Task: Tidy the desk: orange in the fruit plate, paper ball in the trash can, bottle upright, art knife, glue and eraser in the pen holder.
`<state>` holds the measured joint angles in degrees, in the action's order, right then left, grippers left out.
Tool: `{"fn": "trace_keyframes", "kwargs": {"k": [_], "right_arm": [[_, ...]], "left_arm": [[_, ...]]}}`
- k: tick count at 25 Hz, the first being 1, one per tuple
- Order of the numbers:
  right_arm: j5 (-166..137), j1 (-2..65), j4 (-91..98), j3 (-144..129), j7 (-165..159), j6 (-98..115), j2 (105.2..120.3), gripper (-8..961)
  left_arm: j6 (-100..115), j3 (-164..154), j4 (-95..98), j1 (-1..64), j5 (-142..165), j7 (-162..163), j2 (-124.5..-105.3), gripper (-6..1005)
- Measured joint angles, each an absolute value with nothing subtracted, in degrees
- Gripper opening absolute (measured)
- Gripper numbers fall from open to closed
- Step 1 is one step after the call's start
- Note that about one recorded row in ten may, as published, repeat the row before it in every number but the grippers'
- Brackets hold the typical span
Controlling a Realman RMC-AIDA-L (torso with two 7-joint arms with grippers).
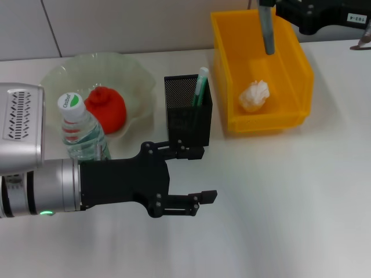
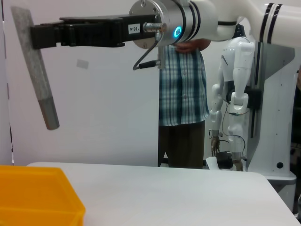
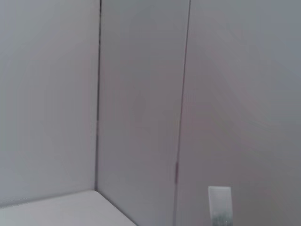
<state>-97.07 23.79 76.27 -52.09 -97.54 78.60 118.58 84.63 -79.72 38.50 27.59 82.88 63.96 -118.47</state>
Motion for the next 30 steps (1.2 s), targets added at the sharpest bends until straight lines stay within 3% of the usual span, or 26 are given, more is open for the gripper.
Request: {"fn": "trace_keyframes", "kwargs": {"k": [17,30], "right_arm": [[-97.15,35.89,52.77,-49.89,-92.54,80.83,114.37,152],[-103.00,43.60,39.08,-49.92,-87.08,75.75,113.70,157]], "left_arm": [[84.27,-79.71,38.32,28.00,82.69,63.80,-118.47,786],[84.20,-79.71,38.22,28.13,82.69,63.81,-118.56,786]]}}
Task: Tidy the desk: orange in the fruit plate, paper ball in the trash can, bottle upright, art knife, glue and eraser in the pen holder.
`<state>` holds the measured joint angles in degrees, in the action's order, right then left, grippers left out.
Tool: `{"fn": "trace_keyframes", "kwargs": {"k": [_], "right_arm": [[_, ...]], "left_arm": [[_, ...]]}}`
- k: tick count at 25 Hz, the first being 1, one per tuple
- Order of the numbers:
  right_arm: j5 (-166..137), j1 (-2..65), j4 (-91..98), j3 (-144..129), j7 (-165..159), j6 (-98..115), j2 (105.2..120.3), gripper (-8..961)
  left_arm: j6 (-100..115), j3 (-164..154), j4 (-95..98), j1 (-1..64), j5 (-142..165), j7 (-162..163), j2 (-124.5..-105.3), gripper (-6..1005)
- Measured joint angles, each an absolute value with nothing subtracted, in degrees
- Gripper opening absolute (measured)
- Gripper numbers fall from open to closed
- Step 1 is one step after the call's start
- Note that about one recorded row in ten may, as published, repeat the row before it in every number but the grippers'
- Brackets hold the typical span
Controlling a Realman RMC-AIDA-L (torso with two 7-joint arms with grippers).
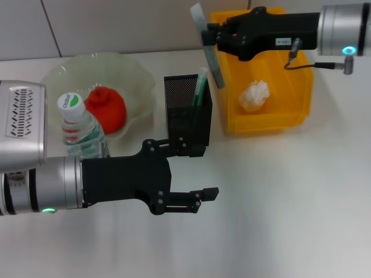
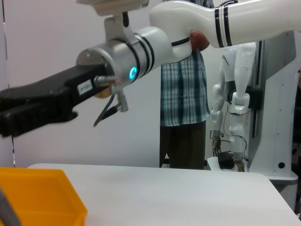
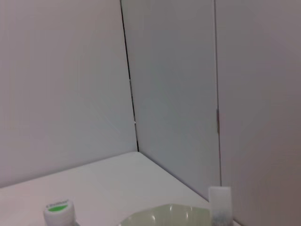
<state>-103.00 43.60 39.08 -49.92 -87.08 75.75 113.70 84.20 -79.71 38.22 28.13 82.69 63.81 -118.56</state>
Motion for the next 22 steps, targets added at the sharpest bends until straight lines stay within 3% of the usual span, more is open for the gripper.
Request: {"fn": "trace_keyframes", "kwargs": {"k": [6,12,22], "right_arm": [[-102.92,46.26,33.88,-49.55,-81.82,73.37,114.24,160],[-101.57,46.71,32.88,-49.28,-77.12,71.30,115.78,163],[-98.26,46.71,28.14,-49.21,-71.61,70.53,116.05,167]], "left_arm": [[84.20,-79.71,38.12,28.12,82.70,63.86,-118.64,786],[84.20,-79.71,38.12,28.13,82.65,64.04,-118.67,785],[84.20,-79.54,38.11,28.37,82.52,64.07,-118.65,785]]}}
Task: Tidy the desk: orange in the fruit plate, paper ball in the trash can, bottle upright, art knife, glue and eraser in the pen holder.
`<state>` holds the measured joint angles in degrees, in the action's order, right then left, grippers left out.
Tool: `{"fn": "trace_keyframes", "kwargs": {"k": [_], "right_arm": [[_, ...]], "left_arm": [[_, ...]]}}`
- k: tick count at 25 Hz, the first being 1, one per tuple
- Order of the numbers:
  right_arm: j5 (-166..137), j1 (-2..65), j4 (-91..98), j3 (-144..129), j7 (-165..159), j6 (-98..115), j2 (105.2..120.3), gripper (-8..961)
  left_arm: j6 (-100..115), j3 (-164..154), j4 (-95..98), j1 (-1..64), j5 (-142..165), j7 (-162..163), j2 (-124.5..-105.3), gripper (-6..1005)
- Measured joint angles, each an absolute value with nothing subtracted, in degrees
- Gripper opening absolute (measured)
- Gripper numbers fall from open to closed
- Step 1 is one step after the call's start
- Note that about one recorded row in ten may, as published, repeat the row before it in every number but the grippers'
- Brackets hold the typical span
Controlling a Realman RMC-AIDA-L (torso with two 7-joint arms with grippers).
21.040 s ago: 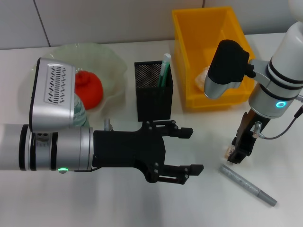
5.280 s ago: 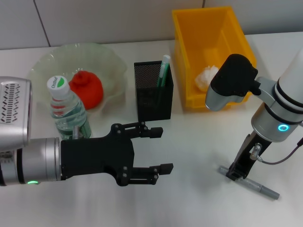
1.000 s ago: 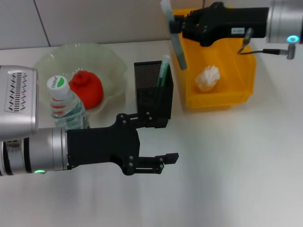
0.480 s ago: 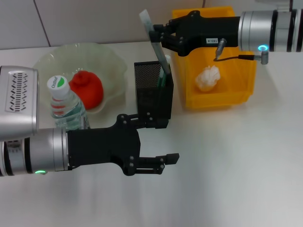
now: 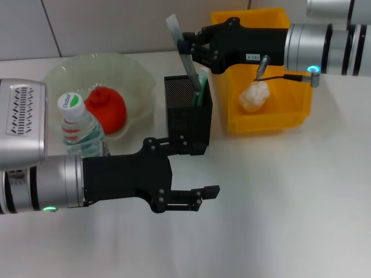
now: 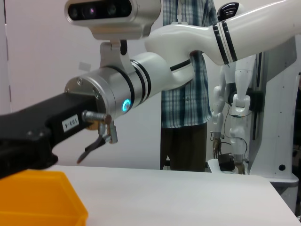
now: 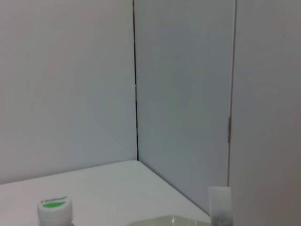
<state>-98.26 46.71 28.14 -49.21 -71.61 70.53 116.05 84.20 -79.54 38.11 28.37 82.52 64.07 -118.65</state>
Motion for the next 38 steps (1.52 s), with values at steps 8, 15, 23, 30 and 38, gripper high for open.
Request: {"fn": "trace_keyframes", "kwargs": {"k": [8,15,23,30,38], "right_arm": [[-98.09,46.93,27.58,-49.21,-70.23,69.39,116.92,170],[-97.19,46.94,26.44,-49.22,-68.58,68.12,117.44,173],[-96.94,47.11,25.90,-49.22,-68.50,66.87,117.51,177],[-96.64,46.84,25.79,-49.36,-68.72,64.99,118.04,180],[-96.95,46.84,25.79,-49.74,-70.64,64.45,118.05,183]], "left_arm": [[84.21,-79.54,38.06,28.39,82.52,64.08,-118.65,786],[84.24,-79.54,37.96,28.30,82.52,64.08,-118.65,786],[84.20,-79.53,37.86,28.33,82.53,64.08,-118.65,786],[84.20,-79.54,37.22,28.46,82.53,63.88,-118.63,785],[84.20,-79.54,37.16,28.48,82.53,63.82,-118.56,785]]}}
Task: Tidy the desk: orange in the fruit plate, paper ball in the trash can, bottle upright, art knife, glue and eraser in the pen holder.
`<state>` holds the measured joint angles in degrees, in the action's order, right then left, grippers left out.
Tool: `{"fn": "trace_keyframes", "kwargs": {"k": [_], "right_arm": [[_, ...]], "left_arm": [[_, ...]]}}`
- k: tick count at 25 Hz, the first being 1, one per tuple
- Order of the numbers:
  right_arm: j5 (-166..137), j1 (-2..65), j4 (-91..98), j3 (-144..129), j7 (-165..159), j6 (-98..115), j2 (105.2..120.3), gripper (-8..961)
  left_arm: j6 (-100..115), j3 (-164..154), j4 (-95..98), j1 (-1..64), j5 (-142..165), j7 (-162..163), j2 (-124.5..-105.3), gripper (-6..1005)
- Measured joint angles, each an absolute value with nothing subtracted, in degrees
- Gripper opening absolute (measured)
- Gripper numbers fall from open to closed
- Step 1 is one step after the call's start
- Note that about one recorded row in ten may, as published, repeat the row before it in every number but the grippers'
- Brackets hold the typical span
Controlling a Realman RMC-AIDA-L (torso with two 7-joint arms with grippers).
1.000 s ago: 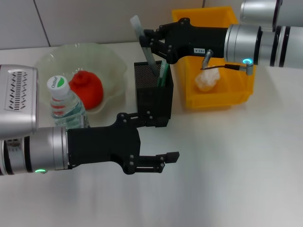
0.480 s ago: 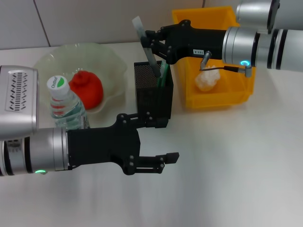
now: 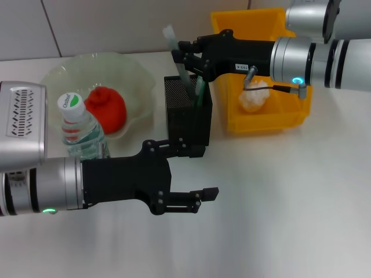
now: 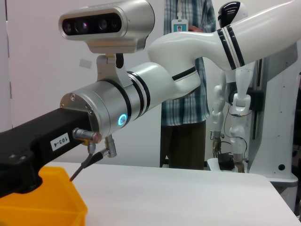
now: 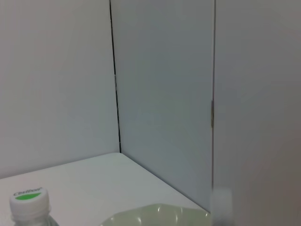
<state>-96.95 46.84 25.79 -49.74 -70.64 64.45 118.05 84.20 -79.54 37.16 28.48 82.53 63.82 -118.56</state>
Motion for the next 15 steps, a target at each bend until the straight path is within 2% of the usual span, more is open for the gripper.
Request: {"fn": "trace_keyframes", "kwargs": {"k": [7,12,15], "right_arm": [[-96.85,46.66,26.08,-49.75,-71.15,63.98,118.03,186],[-96.76,45.62,28.01,-49.75,-70.82,65.75,118.04,375],[-96.75,43.38,32.13,-49.79,-70.81,68.81,118.26,444]], "left_arm": [[84.20,-79.54,37.18,28.48,82.53,63.81,-118.56,785],[84.20,-79.17,37.18,28.48,82.53,63.80,-118.50,785],[84.20,-78.58,37.18,28.39,82.58,63.80,-118.35,785]]}}
